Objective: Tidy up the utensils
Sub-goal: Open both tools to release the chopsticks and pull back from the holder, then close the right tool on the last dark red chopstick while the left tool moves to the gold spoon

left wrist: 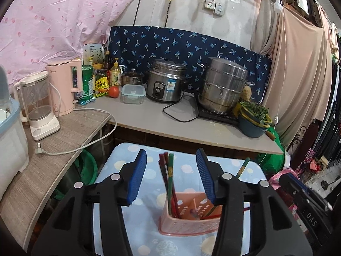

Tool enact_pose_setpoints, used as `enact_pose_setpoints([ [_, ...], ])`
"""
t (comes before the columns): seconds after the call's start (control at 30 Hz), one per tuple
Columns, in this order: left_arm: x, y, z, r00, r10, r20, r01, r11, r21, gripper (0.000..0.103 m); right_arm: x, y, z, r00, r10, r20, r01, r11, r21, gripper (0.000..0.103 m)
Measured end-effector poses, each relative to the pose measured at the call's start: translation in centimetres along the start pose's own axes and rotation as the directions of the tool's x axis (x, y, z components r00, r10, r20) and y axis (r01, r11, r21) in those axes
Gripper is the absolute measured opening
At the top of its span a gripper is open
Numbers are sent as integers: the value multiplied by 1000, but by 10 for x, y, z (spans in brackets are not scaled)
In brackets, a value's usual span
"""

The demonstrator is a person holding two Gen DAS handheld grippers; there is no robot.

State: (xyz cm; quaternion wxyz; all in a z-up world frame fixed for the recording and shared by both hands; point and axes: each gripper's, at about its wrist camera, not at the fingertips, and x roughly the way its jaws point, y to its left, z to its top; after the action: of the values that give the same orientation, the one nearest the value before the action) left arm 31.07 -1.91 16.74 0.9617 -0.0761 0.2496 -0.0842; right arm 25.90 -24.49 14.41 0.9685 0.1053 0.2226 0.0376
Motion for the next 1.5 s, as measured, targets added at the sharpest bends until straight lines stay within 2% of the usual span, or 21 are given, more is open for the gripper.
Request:
enact_pose_setpoints([
  [0.33,-24,6,-52,996,45,-72,-42,998,47,47,-28,5,-44,998,-6,-66,4,1000,-27,21],
  [0.6,-41,13,-104,986,73,-148,-64,996,66,47,-50,8,-97,989,-11,-148,6,999,-37,22],
  [0.87,-54,26,-164,966,92,-242,-83,995,47,47,-68,11,-172,960,-20,-278,7,999,-47,22],
  [1.07,-65,28,-202,949,118,-291,-101,992,74,47,-78,9,-219,933,-30,-359,18,999,-38,22],
  [1.3,-73,31,-238,930,124,-345,-99,991,89,47,-84,13,-257,906,-26,-423,11,999,-39,22],
  [1.5,-76,40,-256,915,140,-380,-114,990,88,47,-87,21,-285,884,-18,-467,-4,999,-45,22],
])
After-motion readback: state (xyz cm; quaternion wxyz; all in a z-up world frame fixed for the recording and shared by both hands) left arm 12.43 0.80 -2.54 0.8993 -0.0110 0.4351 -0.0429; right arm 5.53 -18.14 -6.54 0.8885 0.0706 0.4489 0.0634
